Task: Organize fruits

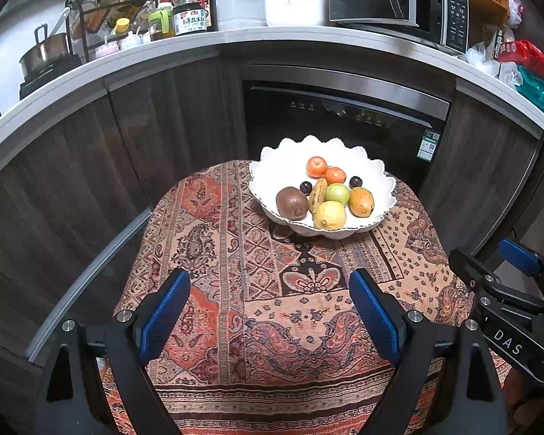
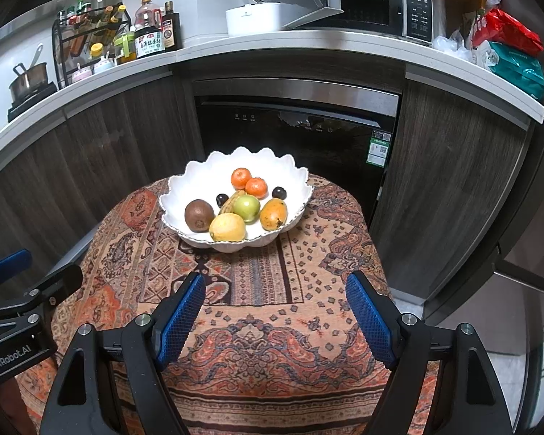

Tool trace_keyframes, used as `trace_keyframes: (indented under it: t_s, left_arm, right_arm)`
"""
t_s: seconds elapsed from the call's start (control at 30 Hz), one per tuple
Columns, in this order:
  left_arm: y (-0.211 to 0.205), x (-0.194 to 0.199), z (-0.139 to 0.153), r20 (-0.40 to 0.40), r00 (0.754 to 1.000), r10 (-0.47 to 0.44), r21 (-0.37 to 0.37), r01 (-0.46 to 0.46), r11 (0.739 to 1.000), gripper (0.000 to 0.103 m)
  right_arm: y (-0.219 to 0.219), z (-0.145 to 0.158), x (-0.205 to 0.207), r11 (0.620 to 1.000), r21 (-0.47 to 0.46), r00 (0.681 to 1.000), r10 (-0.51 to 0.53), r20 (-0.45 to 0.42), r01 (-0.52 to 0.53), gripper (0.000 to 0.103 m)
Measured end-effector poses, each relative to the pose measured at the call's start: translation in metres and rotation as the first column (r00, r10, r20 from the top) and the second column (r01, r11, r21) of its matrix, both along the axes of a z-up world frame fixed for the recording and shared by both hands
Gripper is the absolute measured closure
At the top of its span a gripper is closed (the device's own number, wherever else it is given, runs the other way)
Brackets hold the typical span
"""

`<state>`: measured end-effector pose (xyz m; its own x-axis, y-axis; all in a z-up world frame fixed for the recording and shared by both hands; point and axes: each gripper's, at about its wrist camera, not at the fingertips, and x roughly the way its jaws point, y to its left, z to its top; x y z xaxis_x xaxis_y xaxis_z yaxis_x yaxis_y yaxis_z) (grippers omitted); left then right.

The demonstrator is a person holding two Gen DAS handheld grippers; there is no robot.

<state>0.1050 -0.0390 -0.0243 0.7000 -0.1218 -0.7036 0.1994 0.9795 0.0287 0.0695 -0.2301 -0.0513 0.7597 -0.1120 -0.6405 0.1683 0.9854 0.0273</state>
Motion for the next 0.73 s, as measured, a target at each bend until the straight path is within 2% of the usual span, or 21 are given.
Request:
trace_keyframes:
  t_s: [0.4,0.73]
  left_arm:
    - [-0.0016,-0.0039,0.0031,0.021,1.000,0.018,0.017,-0.019,1.000,0.014]
    - [-0.0011,0.0002,-0.0022,-0.012,1.000,0.013,-0.007,-0.013,1.000,0.014]
  right_arm:
    - [0.0002,0.0002,-0.0005,1.000,0.001,1.000,0.002,0.006,-0.002,0.023]
    - [0.0015,-0.0013,0.0003,1.000,0.003,1.000,-0.001,-0.001,0.001,0.023]
